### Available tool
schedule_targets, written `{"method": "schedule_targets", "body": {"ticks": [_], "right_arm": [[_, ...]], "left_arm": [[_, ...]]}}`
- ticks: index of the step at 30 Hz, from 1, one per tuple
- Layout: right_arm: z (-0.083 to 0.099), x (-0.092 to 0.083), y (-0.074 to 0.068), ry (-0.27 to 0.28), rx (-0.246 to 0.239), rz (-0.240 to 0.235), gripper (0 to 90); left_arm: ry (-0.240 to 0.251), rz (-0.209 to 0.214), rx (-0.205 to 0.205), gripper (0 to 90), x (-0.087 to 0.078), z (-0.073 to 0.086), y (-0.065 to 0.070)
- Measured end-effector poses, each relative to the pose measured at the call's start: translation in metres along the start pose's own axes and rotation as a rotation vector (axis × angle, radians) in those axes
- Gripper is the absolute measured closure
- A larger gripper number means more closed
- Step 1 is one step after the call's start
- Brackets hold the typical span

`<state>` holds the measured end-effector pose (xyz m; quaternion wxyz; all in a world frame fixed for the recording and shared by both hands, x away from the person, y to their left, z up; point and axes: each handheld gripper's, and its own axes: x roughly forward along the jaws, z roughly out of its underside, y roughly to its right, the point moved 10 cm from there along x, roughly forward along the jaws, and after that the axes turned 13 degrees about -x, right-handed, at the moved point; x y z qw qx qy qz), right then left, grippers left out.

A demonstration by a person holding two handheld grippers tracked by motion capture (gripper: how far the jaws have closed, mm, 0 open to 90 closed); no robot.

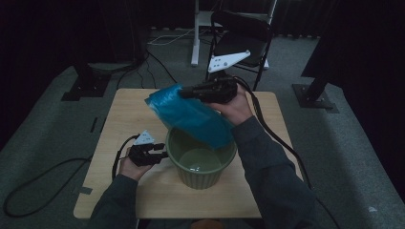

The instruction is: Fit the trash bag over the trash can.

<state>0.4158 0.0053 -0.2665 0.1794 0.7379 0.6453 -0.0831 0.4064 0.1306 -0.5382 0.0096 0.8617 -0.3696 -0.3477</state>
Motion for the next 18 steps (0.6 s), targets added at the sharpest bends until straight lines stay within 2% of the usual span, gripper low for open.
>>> {"method": "schedule_targets", "body": {"ticks": [7,13,18], "right_arm": [[0.038,-0.003,0.008,-0.02,0.045,0.024,89.5],[0.073,-0.01,0.01,-0.052,0.073,0.044,89.5],[0.097,-0.015,0.013,-0.057,0.118,0.057,89.4]], "left_arm": [[0.021,-0.004,-0.004,54.1,-0.008,-0.003,-0.002],[0.07,0.009,-0.007,52.1,-0.019,-0.014,0.004],[0.095,0.007,-0.006,51.7,-0.026,-0.021,0.006]]}}
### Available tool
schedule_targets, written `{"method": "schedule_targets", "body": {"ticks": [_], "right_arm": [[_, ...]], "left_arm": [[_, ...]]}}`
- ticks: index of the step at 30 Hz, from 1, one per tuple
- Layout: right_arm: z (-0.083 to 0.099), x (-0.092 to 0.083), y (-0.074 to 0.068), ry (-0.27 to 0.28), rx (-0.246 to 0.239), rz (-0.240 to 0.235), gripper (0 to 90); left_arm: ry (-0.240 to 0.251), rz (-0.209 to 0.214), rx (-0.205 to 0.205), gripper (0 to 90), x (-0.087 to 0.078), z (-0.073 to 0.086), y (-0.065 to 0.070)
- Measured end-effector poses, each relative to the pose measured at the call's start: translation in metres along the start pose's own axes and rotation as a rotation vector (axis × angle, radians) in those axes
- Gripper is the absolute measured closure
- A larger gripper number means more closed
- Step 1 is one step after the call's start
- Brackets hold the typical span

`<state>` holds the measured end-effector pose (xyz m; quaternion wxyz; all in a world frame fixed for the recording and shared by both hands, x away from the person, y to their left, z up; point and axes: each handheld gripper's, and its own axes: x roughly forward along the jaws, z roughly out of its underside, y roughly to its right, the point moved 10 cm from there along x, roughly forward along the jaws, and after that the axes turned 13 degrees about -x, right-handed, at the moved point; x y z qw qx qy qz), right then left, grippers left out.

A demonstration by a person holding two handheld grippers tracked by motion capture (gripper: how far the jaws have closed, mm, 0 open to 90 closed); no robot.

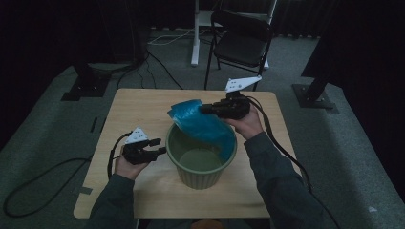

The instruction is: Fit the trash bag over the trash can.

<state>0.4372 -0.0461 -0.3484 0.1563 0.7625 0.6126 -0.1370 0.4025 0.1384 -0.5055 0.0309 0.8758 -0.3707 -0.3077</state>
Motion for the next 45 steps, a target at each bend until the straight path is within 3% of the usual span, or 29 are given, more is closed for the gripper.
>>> {"method": "schedule_targets", "body": {"ticks": [7,10,15,20,29,32,37,41,45], "right_arm": [[0.015,-0.002,0.001,0.004,0.034,-0.01,89.4],[0.018,-0.002,0.0,0.008,0.04,-0.021,89.4],[0.017,0.0,0.0,0.02,0.046,-0.033,89.4],[0.014,0.001,-0.002,0.055,0.066,-0.061,89.4],[0.013,0.003,-0.004,0.074,0.074,-0.081,89.4],[0.014,0.004,-0.006,0.065,0.07,-0.087,89.4],[0.022,0.005,-0.01,0.018,0.049,-0.08,89.2],[0.037,0.004,-0.013,-0.054,0.029,-0.066,87.3],[0.044,-0.005,-0.01,-0.087,0.014,-0.009,74.2]], "left_arm": [[0.035,-0.019,-0.012,52.1,-0.01,-0.012,-0.004],[0.065,-0.047,-0.011,52.4,-0.015,-0.022,-0.008],[0.101,-0.055,-0.009,53.0,-0.019,-0.037,-0.01],[0.105,-0.069,0.029,53.1,-0.015,-0.061,-0.009],[0.099,-0.082,0.077,53.3,0.004,-0.087,-0.002],[0.1,-0.111,0.095,60.5,0.011,-0.093,0.0],[0.121,-0.155,0.111,88.0,0.012,-0.097,0.002],[0.138,-0.172,0.111,89.9,0.009,-0.099,0.002],[0.151,-0.18,0.122,89.9,0.005,-0.101,0.004]]}}
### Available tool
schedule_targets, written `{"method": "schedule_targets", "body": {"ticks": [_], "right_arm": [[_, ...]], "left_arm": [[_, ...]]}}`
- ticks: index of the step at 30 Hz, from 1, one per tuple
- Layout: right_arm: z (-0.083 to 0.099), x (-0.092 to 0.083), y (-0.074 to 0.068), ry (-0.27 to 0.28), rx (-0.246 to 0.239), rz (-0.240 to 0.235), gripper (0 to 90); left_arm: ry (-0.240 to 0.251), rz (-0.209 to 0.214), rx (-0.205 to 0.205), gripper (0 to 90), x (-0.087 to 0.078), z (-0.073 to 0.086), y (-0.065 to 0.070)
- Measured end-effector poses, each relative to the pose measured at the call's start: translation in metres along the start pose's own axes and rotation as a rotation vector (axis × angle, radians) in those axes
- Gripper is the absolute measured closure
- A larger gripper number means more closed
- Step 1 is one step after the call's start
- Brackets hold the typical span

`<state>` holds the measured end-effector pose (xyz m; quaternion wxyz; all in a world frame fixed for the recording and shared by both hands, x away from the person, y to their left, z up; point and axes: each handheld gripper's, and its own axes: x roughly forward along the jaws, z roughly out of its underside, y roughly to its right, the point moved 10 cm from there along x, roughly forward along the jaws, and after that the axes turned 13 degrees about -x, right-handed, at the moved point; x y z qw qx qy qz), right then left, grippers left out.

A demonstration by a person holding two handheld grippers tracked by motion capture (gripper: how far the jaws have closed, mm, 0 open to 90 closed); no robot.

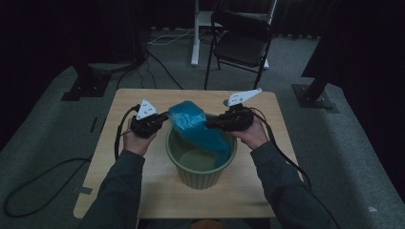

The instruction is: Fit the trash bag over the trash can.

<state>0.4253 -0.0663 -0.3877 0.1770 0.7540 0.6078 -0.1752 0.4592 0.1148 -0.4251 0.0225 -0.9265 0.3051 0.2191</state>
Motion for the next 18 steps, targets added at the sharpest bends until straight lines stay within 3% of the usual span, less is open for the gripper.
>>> {"method": "schedule_targets", "body": {"ticks": [7,14,18], "right_arm": [[-0.014,-0.019,0.012,0.024,-0.003,0.095,61.6],[-0.023,0.011,0.011,-0.014,-0.012,0.1,54.9],[-0.026,0.027,0.011,-0.025,-0.003,0.08,47.2]], "left_arm": [[0.016,0.001,0.02,89.8,-0.001,-0.005,0.006],[0.028,0.029,0.042,89.8,0.0,-0.012,0.021],[0.037,0.048,0.046,89.8,0.0,-0.014,0.028]]}}
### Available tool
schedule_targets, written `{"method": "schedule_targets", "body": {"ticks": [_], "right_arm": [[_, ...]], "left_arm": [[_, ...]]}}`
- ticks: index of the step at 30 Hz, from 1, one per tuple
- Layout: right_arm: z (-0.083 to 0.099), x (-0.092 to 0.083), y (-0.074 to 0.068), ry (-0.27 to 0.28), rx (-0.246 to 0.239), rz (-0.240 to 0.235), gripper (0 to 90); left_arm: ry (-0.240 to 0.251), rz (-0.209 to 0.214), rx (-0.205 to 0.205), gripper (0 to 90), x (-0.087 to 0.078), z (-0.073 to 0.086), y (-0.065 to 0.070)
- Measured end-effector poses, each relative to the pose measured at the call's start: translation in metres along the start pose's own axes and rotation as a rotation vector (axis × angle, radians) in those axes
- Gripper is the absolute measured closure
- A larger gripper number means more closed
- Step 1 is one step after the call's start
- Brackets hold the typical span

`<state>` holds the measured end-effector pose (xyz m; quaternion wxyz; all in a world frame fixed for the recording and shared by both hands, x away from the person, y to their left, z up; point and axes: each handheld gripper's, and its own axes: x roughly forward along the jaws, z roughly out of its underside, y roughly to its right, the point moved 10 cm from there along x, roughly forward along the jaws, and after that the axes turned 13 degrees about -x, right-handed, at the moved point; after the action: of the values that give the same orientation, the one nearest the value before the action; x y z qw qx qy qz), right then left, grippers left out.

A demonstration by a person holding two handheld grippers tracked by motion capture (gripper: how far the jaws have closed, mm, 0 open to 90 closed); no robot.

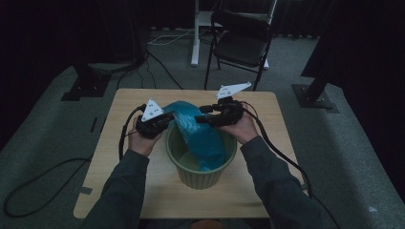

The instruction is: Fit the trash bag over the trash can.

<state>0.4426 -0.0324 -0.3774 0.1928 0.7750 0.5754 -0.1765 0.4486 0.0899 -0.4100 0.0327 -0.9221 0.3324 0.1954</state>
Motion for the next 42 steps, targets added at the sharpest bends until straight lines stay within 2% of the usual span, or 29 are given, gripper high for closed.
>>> {"method": "schedule_targets", "body": {"ticks": [4,8,9,11,12,13,14,15,22,29,36,40,42], "right_arm": [[-0.005,0.01,-0.005,-0.018,-0.017,-0.016,45.2],[-0.008,0.02,-0.012,-0.057,-0.051,-0.032,47.0],[-0.008,0.022,-0.013,-0.069,-0.064,-0.025,49.8],[-0.006,0.026,-0.012,-0.104,-0.082,-0.004,63.9],[-0.006,0.026,-0.012,-0.104,-0.082,-0.004,63.9],[-0.005,0.026,-0.011,-0.112,-0.083,-0.001,68.9],[-0.003,0.026,-0.01,-0.121,-0.086,0.001,79.6],[-0.002,0.024,-0.01,-0.121,-0.08,0.006,83.1],[0.006,0.001,0.0,-0.107,-0.046,0.061,87.9],[0.034,-0.03,0.009,-0.105,0.016,0.115,88.4],[0.062,-0.057,0.008,-0.117,0.056,0.145,88.6],[0.074,-0.065,0.008,-0.134,0.069,0.152,88.7],[0.075,-0.067,0.008,-0.127,0.071,0.149,84.4]], "left_arm": [[0.009,0.013,0.008,89.8,-0.001,-0.003,0.007],[0.025,0.027,0.012,89.5,-0.002,-0.006,0.012],[0.028,0.032,0.014,89.5,-0.003,-0.007,0.014],[0.028,0.034,0.019,89.7,-0.003,-0.007,0.015],[0.028,0.034,0.019,89.7,-0.003,-0.007,0.015],[0.024,0.031,0.025,89.7,-0.004,-0.007,0.015],[0.024,0.025,0.028,89.8,-0.004,-0.006,0.014],[0.022,0.017,0.028,89.9,-0.005,-0.005,0.012],[0.014,-0.012,0.009,89.9,-0.013,0.005,-0.001],[-0.007,-0.031,-0.006,90.0,-0.019,0.019,-0.009],[-0.024,-0.044,-0.026,90.0,-0.02,0.032,-0.015],[-0.027,-0.05,-0.033,90.0,-0.02,0.036,-0.017],[-0.025,-0.052,-0.026,89.9,-0.02,0.035,-0.016]]}}
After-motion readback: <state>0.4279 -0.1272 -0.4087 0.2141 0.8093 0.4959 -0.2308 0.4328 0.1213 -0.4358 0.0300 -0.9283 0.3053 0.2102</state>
